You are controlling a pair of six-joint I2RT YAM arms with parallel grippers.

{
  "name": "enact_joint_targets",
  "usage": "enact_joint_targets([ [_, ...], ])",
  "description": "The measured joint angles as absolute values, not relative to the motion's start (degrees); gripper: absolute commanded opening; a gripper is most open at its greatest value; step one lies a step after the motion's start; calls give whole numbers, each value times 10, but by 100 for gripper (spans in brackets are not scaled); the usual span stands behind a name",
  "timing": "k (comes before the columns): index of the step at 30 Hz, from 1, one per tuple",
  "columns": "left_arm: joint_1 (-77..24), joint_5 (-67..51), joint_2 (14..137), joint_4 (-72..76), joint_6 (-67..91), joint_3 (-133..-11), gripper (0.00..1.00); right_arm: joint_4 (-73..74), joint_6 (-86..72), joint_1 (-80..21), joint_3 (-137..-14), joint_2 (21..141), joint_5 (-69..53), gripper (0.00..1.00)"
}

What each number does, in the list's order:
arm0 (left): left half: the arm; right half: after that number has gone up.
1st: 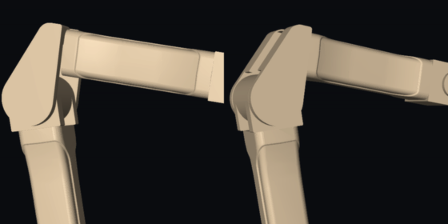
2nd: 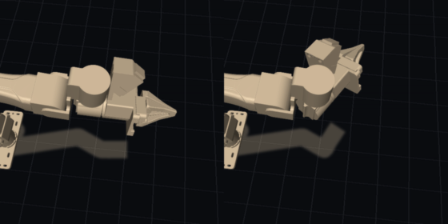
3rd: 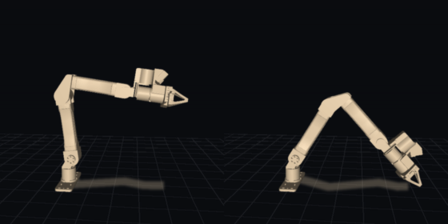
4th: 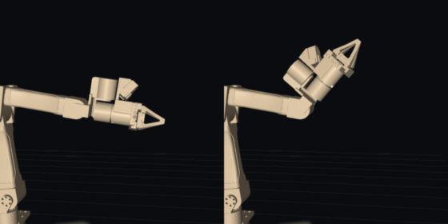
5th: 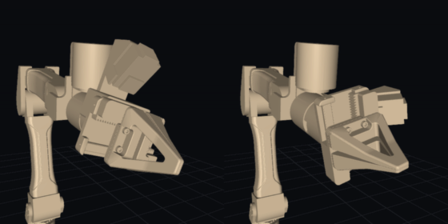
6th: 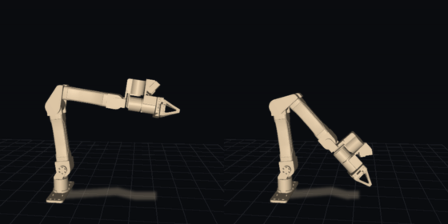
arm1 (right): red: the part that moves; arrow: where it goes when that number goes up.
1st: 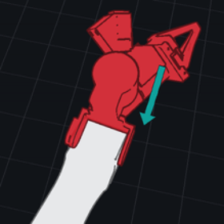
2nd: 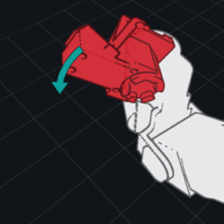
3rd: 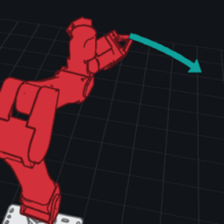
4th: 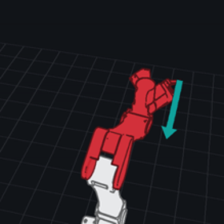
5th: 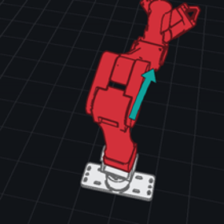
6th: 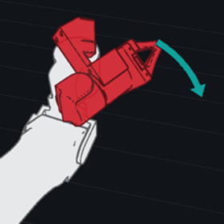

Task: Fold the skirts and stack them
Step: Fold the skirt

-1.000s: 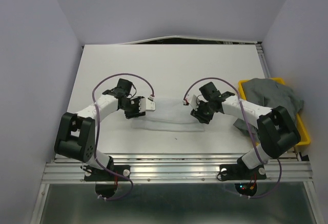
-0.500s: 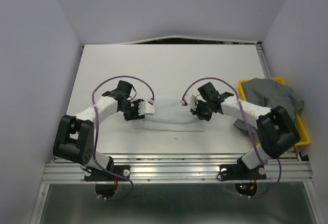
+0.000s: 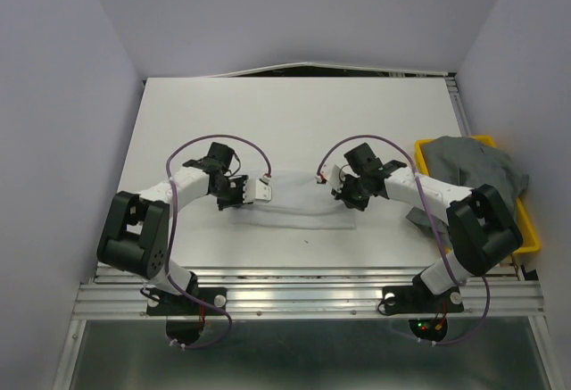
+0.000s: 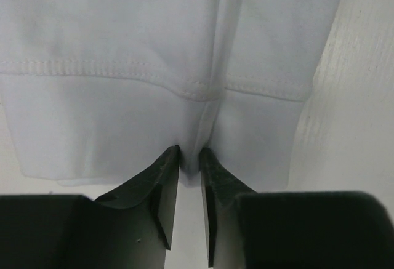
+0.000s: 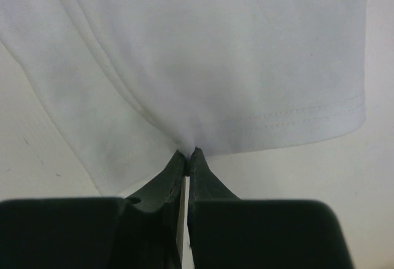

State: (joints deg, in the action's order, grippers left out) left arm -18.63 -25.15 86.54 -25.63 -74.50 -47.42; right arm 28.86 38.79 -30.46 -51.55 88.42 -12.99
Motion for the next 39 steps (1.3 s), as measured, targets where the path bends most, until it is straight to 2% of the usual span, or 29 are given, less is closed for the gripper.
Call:
enact_joint_targets([
  [3, -186, -250, 868, -252, -745, -474, 10, 289, 388, -305, -515, 884, -130, 1],
  [8, -186, -250, 868, -251, -743, -474, 0, 289, 388, -305, -515, 884, -128, 1],
  [23, -187, -248, 789, -316, -726, -511, 0, 302, 393, -305, -516, 841, -109, 1],
  [39, -203, -251, 734, -369, -715, -488, 0, 345, 399, -307, -511, 793, -126, 1],
])
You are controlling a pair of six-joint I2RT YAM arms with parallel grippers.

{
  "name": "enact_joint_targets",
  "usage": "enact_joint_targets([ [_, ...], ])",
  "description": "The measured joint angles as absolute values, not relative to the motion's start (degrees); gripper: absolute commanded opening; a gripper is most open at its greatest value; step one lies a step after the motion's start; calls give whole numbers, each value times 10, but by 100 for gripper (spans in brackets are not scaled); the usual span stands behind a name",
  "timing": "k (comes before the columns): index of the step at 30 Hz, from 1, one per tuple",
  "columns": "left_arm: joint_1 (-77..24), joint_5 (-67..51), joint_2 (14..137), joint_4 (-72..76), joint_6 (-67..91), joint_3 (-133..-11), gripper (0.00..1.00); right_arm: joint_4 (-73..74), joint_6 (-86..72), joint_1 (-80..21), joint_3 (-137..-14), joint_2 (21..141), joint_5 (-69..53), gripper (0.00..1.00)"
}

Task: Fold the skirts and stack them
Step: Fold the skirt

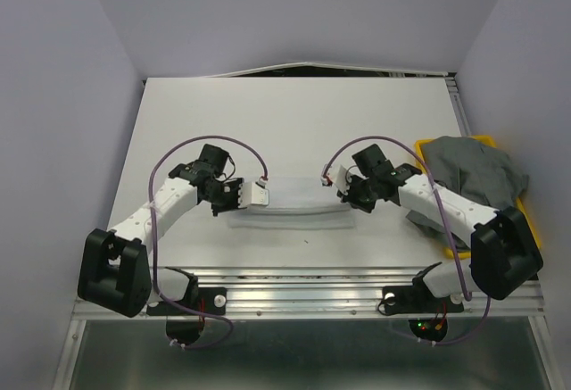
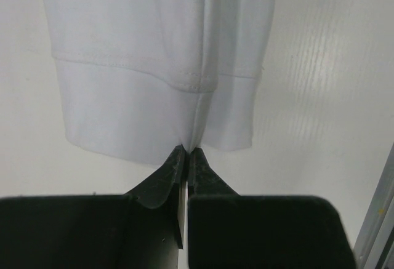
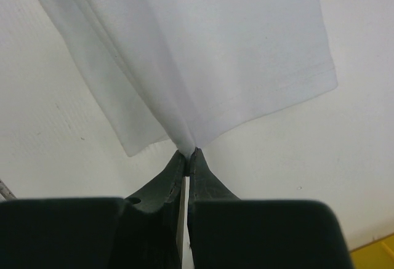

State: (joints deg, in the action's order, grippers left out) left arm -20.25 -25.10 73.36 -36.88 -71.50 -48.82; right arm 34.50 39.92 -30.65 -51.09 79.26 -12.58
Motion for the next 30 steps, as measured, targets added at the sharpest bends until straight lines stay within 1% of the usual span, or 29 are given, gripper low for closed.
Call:
enact_joint_targets([
  [8, -210, -252, 736, -343, -705, -409, 0, 343, 385, -331, -468, 789, -148, 1],
  [11, -210, -252, 742, -329, -698, -396, 0, 342, 381, -335, -463, 789, -152, 1],
  [12, -210, -252, 745, -323, -696, -393, 1, 340, 381, -335, -461, 789, -153, 4],
  [13, -210, -252, 748, -317, -693, -390, 4, 340, 381, -335, -460, 789, -153, 8],
  [14, -210, -251, 750, -312, -691, -389, 10, 339, 380, -335, -457, 789, -153, 16],
  [16, -211, -249, 754, -304, -684, -389, 21, 336, 378, -336, -452, 789, -154, 25],
  [17, -211, -248, 756, -300, -681, -389, 26, 337, 377, -338, -450, 790, -155, 33],
  [18, -211, -246, 758, -295, -677, -389, 32, 338, 377, -338, -449, 790, -154, 43],
  [19, -211, -246, 759, -294, -676, -389, 35, 340, 378, -338, -449, 790, -154, 48],
  [20, -211, -244, 760, -292, -672, -389, 37, 341, 376, -338, -449, 790, -154, 50],
  [23, -211, -243, 759, -289, -670, -389, 46, 345, 378, -338, -449, 783, -152, 66],
  [27, -210, -242, 739, -295, -663, -389, 47, 348, 374, -338, -449, 764, -142, 71],
  [28, -210, -242, 726, -302, -661, -390, 47, 352, 371, -338, -452, 760, -139, 73],
  [29, -210, -243, 713, -309, -659, -394, 47, 356, 367, -338, -455, 758, -137, 78],
  [30, -210, -245, 702, -314, -656, -399, 47, 359, 361, -338, -460, 757, -135, 78],
])
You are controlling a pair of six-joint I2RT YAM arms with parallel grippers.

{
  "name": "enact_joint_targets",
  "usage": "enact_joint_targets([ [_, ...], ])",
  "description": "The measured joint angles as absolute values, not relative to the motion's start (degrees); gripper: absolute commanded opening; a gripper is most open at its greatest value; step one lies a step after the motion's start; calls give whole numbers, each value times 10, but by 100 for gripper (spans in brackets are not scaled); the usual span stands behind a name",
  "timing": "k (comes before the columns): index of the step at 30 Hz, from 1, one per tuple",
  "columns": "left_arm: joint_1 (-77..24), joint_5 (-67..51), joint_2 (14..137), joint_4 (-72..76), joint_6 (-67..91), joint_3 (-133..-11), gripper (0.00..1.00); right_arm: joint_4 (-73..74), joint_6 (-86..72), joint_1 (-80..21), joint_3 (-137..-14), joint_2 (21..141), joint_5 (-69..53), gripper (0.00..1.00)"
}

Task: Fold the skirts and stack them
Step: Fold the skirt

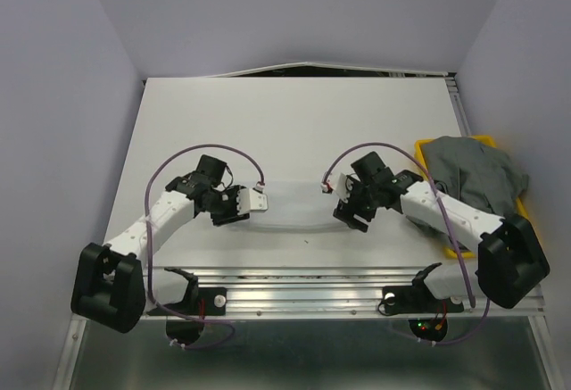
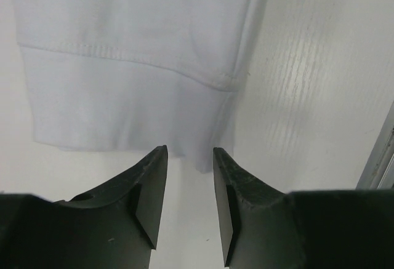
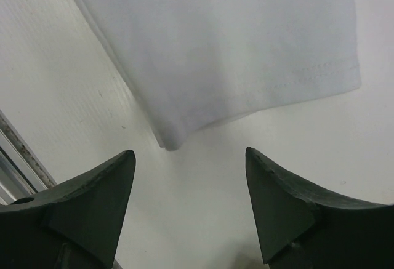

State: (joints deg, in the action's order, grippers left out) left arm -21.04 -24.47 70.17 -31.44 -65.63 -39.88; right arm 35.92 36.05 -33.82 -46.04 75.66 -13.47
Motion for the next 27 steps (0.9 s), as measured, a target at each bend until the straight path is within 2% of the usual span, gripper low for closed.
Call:
enact_joint_targets([
  [7, -210, -255, 643, -345, -624, -441, 47, 373, 325, -316, -568, 767, -154, 76],
  [11, -211, -254, 642, -324, -563, -451, 44, 359, 314, -310, -621, 803, -170, 69],
  [12, -211, -253, 647, -317, -544, -451, 40, 355, 311, -310, -630, 820, -174, 65],
  [14, -211, -250, 677, -300, -512, -457, 36, 349, 309, -310, -640, 856, -179, 60],
  [18, -210, -238, 765, -266, -462, -466, 32, 340, 306, -310, -637, 923, -179, 57],
  [27, -212, -233, 900, -213, -380, -494, 25, 297, 304, -302, -565, 943, -179, 54],
])
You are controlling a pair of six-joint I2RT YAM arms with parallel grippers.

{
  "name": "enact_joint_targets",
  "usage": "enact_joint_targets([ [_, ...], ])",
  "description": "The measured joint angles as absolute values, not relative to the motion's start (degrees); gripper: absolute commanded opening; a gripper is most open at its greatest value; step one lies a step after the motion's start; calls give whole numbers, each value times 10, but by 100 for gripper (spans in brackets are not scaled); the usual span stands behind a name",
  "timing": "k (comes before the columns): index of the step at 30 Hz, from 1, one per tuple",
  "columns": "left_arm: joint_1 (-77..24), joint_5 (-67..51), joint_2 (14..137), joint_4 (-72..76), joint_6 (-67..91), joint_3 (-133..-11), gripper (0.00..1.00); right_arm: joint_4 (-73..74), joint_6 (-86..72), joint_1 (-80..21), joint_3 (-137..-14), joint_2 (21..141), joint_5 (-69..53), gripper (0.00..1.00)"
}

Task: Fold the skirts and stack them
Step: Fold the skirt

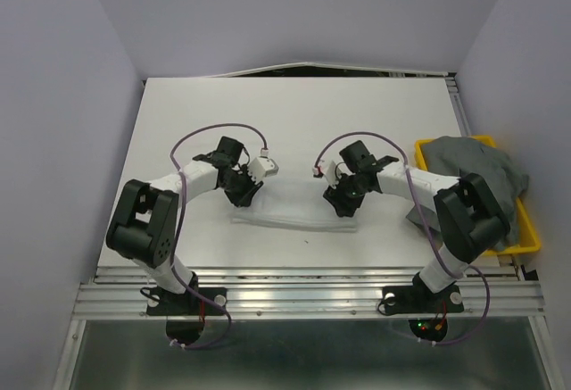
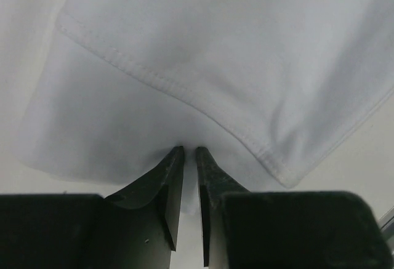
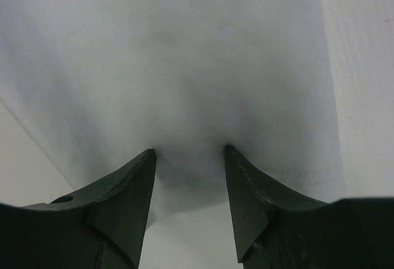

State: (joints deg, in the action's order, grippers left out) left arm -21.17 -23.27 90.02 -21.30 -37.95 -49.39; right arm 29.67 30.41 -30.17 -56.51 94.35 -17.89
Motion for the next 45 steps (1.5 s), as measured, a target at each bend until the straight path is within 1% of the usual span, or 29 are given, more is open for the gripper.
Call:
enact_joint_targets([
  [4, -213, -222, 954, -197, -361, -549, 23, 281, 282, -299, -536, 935, -201, 53],
  [7, -213, -204, 1018, -183, -360, -625, 24, 273, 253, -301, -520, 923, -228, 54],
  [9, -213, -195, 1054, -174, -361, -671, 28, 271, 232, -309, -511, 916, -245, 56],
  [12, -213, -180, 1111, -161, -361, -748, 34, 267, 182, -340, -506, 912, -277, 61],
  [16, -208, -173, 1167, -161, -353, -842, 38, 255, 102, -384, -515, 912, -359, 62],
  [19, -194, -192, 1160, -156, -344, -857, 42, 254, 61, -389, -549, 912, -398, 62],
  [21, -177, -209, 1128, -145, -335, -840, 42, 249, 42, -375, -572, 912, -418, 61],
  [24, -157, -216, 1047, -135, -330, -783, 43, 238, 27, -327, -592, 908, -444, 60],
  [28, -161, -211, 892, -118, -337, -683, 43, 238, 44, -273, -593, 910, -428, 55],
  [29, -168, -210, 872, -117, -339, -672, 43, 239, 57, -265, -593, 915, -417, 52],
  [32, -205, -207, 808, -108, -349, -623, 43, 243, 79, -267, -592, 937, -408, 50],
  [38, -295, -173, 747, -114, -371, -524, 44, 257, 96, -279, -567, 978, -400, 44],
  [41, -365, -131, 710, -129, -384, -484, 44, 257, 80, -306, -556, 1005, -413, 43],
  [43, -430, -100, 678, -142, -391, -460, 44, 251, 53, -332, -556, 1017, -443, 43],
  [45, -487, -81, 648, -159, -395, -446, 45, 241, 17, -361, -556, 1025, -461, 45],
])
